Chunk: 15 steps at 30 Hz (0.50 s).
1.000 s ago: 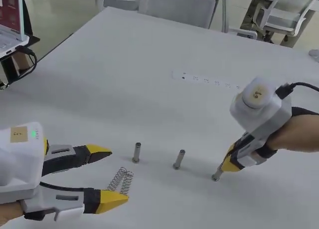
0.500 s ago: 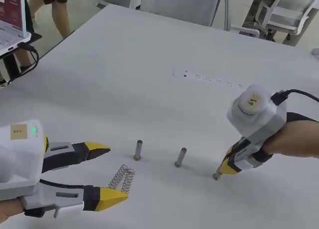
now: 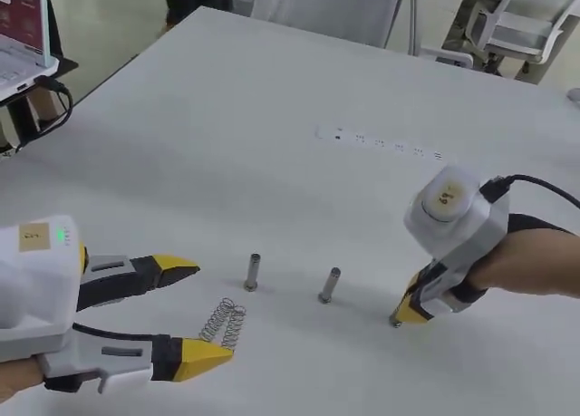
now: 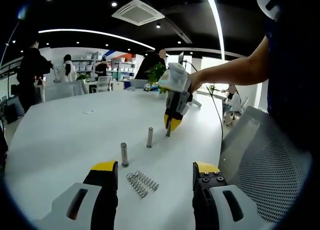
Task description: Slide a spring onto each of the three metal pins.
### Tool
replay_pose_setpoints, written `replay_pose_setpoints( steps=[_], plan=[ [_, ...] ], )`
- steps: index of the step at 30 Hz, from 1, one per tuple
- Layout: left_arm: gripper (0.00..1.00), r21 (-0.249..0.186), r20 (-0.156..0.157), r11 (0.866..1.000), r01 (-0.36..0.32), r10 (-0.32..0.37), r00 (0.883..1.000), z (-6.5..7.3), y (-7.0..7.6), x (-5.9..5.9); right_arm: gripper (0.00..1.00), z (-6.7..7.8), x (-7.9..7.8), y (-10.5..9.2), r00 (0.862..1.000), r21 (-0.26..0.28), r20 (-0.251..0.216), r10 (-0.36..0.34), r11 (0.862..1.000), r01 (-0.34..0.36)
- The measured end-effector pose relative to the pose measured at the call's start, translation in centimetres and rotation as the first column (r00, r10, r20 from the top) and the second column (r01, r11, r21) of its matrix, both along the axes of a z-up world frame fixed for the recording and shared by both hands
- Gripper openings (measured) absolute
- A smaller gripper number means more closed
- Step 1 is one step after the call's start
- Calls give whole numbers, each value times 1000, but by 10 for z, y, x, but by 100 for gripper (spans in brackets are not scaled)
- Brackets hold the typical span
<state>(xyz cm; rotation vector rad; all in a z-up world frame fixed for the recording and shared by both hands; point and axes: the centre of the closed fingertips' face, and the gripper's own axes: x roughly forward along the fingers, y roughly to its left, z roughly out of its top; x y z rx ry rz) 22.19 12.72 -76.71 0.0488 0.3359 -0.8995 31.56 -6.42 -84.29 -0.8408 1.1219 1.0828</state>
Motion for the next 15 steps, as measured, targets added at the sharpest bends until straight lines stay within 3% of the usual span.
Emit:
replay_pose_setpoints(
  steps=[15],
  plan=[
    [59,-4,-4,1000,-9,9,1000,0,1,1,10,-4,-3,0,1000,9,-6,-4,1000,4]
  ],
)
